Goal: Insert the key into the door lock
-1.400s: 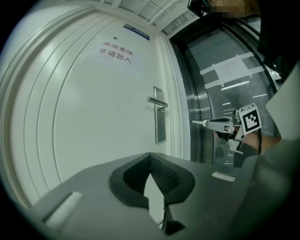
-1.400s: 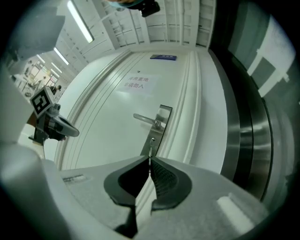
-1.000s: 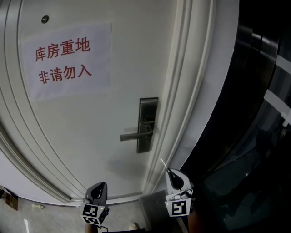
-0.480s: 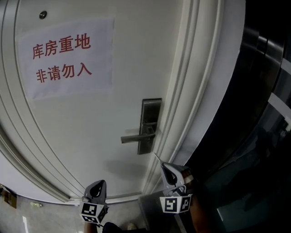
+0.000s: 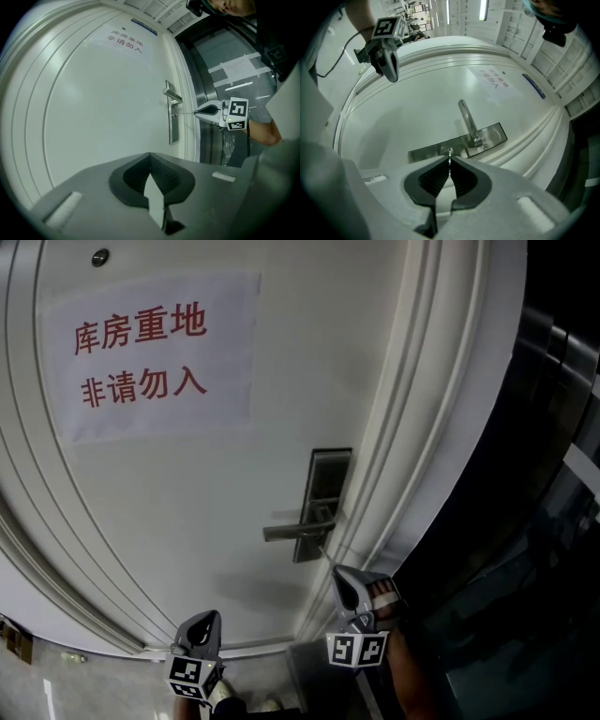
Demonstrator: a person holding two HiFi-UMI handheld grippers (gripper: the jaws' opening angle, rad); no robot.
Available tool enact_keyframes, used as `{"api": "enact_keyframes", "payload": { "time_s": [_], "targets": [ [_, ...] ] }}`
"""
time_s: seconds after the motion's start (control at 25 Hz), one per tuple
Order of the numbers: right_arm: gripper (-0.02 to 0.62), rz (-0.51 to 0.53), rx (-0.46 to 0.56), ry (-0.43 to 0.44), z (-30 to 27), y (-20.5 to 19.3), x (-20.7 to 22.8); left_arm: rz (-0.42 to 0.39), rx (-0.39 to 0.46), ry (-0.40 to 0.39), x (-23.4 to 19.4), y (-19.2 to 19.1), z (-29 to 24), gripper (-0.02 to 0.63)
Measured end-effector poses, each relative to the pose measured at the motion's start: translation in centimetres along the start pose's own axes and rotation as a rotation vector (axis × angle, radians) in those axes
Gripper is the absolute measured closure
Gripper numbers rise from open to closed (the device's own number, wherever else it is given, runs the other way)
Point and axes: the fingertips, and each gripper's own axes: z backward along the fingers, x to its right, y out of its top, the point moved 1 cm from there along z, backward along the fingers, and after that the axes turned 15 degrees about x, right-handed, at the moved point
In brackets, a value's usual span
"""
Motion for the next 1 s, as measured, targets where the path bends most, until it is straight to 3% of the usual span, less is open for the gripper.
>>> {"api": "enact_keyframes", "payload": {
  "time_s": [1.0],
  "targets": [
    [0.584,0.076,-0.066,0.003,-3.4,-1.4,-0.6,0.012,0.014,0.026,-2.3,-0.1,-0.5,0.604]
  ]
}}
